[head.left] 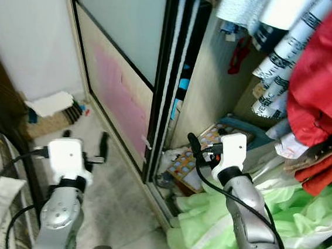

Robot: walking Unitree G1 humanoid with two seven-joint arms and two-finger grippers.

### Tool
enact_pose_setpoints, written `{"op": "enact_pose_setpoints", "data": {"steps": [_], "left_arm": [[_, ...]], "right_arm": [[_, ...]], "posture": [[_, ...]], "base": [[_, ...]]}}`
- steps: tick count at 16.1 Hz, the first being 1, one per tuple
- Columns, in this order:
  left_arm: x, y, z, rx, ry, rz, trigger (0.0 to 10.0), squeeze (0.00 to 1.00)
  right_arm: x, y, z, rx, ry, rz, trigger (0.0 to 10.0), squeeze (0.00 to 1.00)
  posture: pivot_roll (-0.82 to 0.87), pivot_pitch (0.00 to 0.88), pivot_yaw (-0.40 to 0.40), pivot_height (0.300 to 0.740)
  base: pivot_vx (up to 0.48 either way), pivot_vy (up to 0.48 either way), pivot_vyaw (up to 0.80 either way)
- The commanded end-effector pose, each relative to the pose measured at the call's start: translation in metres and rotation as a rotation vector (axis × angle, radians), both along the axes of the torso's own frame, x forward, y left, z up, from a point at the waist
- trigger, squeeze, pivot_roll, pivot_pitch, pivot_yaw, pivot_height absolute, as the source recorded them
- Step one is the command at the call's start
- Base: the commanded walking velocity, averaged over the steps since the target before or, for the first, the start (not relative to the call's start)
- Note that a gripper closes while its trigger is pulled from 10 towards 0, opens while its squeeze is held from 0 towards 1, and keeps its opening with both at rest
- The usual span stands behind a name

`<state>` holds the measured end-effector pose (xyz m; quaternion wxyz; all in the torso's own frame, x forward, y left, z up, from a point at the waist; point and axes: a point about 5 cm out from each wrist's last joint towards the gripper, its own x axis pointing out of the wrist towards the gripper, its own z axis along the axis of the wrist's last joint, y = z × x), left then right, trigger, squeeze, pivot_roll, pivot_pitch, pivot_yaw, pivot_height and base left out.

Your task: Clean up the room

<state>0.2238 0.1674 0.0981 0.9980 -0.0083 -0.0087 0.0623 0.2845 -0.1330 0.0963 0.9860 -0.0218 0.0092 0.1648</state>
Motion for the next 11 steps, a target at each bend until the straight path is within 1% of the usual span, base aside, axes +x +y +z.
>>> {"op": "enact_pose_setpoints", "data": {"steps": [1, 3, 5, 7, 11], "left_arm": [[-0.003, -0.002, -0.002, 0.0, 0.005, 0.014, 10.0, 0.0], [-0.003, -0.005, -0.002, 0.0, 0.009, 0.01, 10.0, 0.0], [0.0, -0.002, 0.003, 0.011, 0.003, 0.008, 10.0, 0.0], [0.001, 0.001, 0.004, 0.029, 0.014, -0.006, 10.0, 0.0], [0.004, 0.001, 0.005, 0.046, 0.017, -0.03, 10.0, 0.0]], "right_arm": [[0.005, -0.001, 0.004, -0.01, -0.004, 0.006, 10.0, 0.0], [0.006, 0.001, 0.009, -0.021, -0.019, 0.013, 10.0, 0.0], [0.007, 0.002, 0.012, -0.011, -0.029, 0.005, 10.0, 0.0], [0.004, 0.005, 0.014, -0.011, -0.042, -0.003, 10.0, 0.0], [0.003, 0.002, 0.016, 0.014, -0.045, -0.042, 10.0, 0.0]], "posture": [[0.14, 0.0, -0.111, 0.74], [0.14, 0.0, -0.111, 0.74], [0.13, 0.0, -0.082, 0.74], [0.12, 0.0, -0.056, 0.74], [0.11, 0.006, -0.029, 0.74]], "base": [[0.0, 0.0, 0.0], [0.0, 0.0, 0.0], [0.0, 0.0, 0.0], [0.0, 0.0, 0.8], [0.0, 0.0, 0.8]]}}
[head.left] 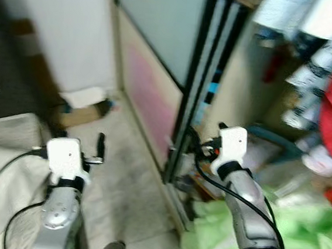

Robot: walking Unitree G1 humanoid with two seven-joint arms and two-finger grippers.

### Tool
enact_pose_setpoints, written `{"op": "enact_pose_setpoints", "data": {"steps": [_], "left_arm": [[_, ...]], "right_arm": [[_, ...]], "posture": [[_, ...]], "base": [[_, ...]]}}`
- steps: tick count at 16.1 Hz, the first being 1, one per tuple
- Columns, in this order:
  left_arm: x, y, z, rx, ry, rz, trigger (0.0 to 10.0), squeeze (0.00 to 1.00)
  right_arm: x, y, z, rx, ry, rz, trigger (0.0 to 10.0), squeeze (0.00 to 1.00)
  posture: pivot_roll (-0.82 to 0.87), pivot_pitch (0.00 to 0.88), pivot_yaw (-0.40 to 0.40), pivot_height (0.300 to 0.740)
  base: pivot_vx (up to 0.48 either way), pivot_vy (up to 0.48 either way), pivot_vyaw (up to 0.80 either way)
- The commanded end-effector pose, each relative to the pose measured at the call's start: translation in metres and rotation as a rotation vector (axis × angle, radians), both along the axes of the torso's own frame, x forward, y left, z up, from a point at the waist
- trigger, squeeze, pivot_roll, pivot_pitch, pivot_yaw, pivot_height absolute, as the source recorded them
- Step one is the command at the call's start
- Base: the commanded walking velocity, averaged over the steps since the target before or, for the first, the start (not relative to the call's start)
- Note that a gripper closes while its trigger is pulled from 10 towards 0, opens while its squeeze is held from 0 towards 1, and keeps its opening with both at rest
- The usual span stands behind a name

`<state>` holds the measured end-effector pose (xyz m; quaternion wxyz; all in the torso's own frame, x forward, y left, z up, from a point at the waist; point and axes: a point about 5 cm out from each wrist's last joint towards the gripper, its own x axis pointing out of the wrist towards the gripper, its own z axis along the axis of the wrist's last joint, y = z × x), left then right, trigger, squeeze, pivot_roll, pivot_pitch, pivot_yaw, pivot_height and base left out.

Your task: Clean up the room

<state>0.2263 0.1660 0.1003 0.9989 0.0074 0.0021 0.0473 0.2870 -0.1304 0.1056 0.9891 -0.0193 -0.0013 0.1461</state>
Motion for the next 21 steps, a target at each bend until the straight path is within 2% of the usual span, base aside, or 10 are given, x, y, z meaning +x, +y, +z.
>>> {"op": "enact_pose_setpoints", "data": {"steps": [1, 5, 7, 9, 11, 15, 16, 20, 21], "left_arm": [[0.003, 0.004, 0.004, 0.02, -0.004, -0.001, 10.0, 0.0], [0.002, 0.009, 0.007, 0.034, 0.006, 0.0, 10.0, 0.0], [-0.005, 0.016, 0.008, 0.042, 0.014, 0.016, 10.0, 0.0], [-0.008, 0.018, 0.005, 0.057, 0.033, 0.036, 10.0, 0.0], [-0.004, 0.016, 0.007, 0.028, 0.019, 0.038, 10.0, 0.0], [0.001, 0.015, 0.011, 0.027, 0.005, 0.044, 10.0, 0.0], [0.0, 0.013, 0.01, -0.005, 0.008, 0.029, 10.0, 0.0], [0.002, 0.012, 0.01, 0.042, 0.017, 0.056, 10.0, 0.0], [0.003, 0.011, 0.01, 0.032, 0.007, 0.039, 10.0, 0.0]], "right_arm": [[0.001, -0.002, 0.01, 0.011, -0.031, -0.023, 10.0, 0.0], [-0.004, -0.008, 0.016, 0.024, -0.031, -0.077, 10.0, 0.0], [-0.008, -0.009, 0.015, 0.024, -0.019, -0.077, 10.0, 0.0], [-0.006, -0.007, 0.013, 0.027, -0.008, -0.071, 10.0, 0.0], [-0.006, -0.006, 0.013, 0.031, -0.002, -0.064, 10.0, 0.0], [-0.004, -0.002, 0.013, 0.021, 0.009, -0.038, 10.0, 0.0], [-0.003, -0.001, 0.012, 0.017, 0.009, -0.03, 10.0, 0.0], [-0.002, -0.002, 0.011, 0.018, 0.014, -0.023, 10.0, 0.0], [-0.001, -0.001, 0.011, 0.009, 0.013, -0.013, 10.0, 0.0]], "posture": [[0.1, 0.01, -0.02, 0.74], [0.1, 0.017, -0.012, 0.74], [0.1, 0.023, -0.013, 0.74], [0.1, 0.023, -0.015, 0.74], [0.1, 0.024, -0.02, 0.74], [0.11, 0.025, -0.027, 0.74], [0.11, 0.017, -0.025, 0.74], [0.1, 0.007, -0.03, 0.74], [0.1, 0.005, -0.031, 0.74]], "base": [[0.0, 0.0, 0.8], [0.0, 0.0, 0.8], [0.0, 0.0, 0.8], [0.0, 0.0, 0.8], [0.0, 0.0, 0.8], [0.0, 0.0, 0.8], [0.0, 0.0, 0.8], [0.0, 0.0, 0.8], [0.0, 0.0, 0.8]]}}
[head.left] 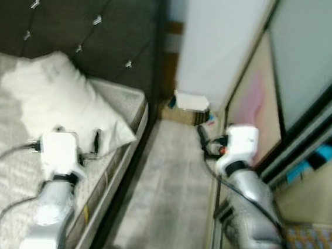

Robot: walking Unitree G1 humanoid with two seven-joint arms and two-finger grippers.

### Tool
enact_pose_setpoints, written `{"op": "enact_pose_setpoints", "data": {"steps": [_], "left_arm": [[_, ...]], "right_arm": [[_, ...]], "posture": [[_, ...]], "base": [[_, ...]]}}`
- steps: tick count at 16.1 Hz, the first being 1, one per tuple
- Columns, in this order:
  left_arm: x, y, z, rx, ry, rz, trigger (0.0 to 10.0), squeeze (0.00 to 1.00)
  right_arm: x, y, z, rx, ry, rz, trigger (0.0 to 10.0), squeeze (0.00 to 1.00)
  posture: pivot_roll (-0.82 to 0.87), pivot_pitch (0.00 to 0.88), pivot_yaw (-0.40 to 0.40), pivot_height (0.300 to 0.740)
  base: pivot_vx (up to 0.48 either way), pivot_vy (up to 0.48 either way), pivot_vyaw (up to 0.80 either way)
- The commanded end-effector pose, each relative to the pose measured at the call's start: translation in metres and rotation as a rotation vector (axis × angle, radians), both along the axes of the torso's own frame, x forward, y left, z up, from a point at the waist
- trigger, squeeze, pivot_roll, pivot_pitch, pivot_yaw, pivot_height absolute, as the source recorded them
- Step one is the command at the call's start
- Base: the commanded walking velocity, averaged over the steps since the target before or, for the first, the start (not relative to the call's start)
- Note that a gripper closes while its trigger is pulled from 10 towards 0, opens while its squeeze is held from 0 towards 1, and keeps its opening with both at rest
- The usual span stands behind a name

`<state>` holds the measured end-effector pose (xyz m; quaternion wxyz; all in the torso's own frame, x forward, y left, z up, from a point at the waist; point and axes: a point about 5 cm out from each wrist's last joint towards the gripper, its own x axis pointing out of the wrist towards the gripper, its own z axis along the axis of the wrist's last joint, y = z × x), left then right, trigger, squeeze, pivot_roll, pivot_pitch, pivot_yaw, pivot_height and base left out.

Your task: Clean up the room

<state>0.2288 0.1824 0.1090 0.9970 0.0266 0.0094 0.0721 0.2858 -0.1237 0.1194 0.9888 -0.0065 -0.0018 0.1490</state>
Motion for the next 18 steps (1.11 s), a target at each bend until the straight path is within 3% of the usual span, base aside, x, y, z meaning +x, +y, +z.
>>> {"op": "enact_pose_setpoints", "data": {"steps": [1, 18], "left_arm": [[0.0012, -0.0053, 0.0016, -0.013, -0.012, -0.015, 10.0, 0.0], [0.0093, -0.0132, 0.0062, -0.028, -0.055, -0.035, 10.0, 0.0]], "right_arm": [[0.0002, -0.0073, -0.0024, -0.02, 0.01, -0.013, 10.0, 0.0], [0.005, -0.0066, -0.002, -0.013, 0.014, 0.007, 10.0, 0.0]], "posture": [[0.1, 0.005, -0.033, 0.74], [0.09, 0.018, -0.035, 0.74]], "base": [[0.0, 0.0, 0.8], [0.0, 0.0, 0.8]]}}
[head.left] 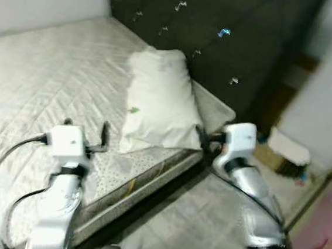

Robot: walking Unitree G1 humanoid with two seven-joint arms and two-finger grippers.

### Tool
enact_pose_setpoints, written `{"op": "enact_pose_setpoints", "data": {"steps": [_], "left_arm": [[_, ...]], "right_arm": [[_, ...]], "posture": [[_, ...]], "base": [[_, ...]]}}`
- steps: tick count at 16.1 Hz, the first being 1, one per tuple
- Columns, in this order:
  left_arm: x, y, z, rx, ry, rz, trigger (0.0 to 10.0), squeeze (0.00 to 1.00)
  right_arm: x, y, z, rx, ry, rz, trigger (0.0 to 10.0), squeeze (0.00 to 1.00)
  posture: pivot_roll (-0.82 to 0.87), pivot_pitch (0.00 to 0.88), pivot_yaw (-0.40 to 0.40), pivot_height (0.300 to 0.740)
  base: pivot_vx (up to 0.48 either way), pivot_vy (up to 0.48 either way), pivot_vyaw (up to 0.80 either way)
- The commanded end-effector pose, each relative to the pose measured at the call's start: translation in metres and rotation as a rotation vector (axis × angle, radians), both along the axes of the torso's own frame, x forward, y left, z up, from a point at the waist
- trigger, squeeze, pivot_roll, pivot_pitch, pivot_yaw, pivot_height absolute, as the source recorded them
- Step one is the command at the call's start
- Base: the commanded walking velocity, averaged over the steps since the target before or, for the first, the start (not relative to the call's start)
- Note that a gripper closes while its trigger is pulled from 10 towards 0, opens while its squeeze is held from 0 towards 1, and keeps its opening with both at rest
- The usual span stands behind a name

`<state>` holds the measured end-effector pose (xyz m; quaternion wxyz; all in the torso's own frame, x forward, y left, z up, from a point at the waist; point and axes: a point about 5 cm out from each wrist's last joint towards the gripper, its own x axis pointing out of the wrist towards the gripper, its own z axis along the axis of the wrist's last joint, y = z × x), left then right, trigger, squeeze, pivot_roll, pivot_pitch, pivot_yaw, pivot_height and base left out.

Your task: Clean up the room

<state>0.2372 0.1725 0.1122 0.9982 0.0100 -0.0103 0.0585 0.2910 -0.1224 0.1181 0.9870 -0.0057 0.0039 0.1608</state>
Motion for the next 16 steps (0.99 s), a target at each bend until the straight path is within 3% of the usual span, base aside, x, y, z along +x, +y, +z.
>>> {"op": "enact_pose_setpoints", "data": {"steps": [1, 8, 16], "left_arm": [[0.0014, -0.003, 0.0028, 0.001, -0.014, -0.006, 10.0, 0.0], [0.0039, -0.0024, 0.0068, -0.004, -0.046, 0.026, 10.0, 0.0], [0.0037, -0.0064, 0.0061, -0.055, -0.048, -0.031, 10.0, 0.0]], "right_arm": [[-0.0001, -0.0076, -0.0007, -0.015, 0.002, -0.015, 10.0, 0.0], [0.0011, -0.0073, -0.0006, -0.013, 0.003, -0.014, 10.0, 0.0], [0.0009, -0.0073, -0.0011, -0.014, 0.005, -0.005, 10.0, 0.0]], "posture": [[0.09, 0.02, -0.035, 0.74], [0.08, 0.023, -0.033, 0.74], [0.09, 0.018, -0.037, 0.74]], "base": [[0.0, 0.0, 0.8], [0.0, 0.0, 0.8], [0.0, 0.0, 0.8]]}}
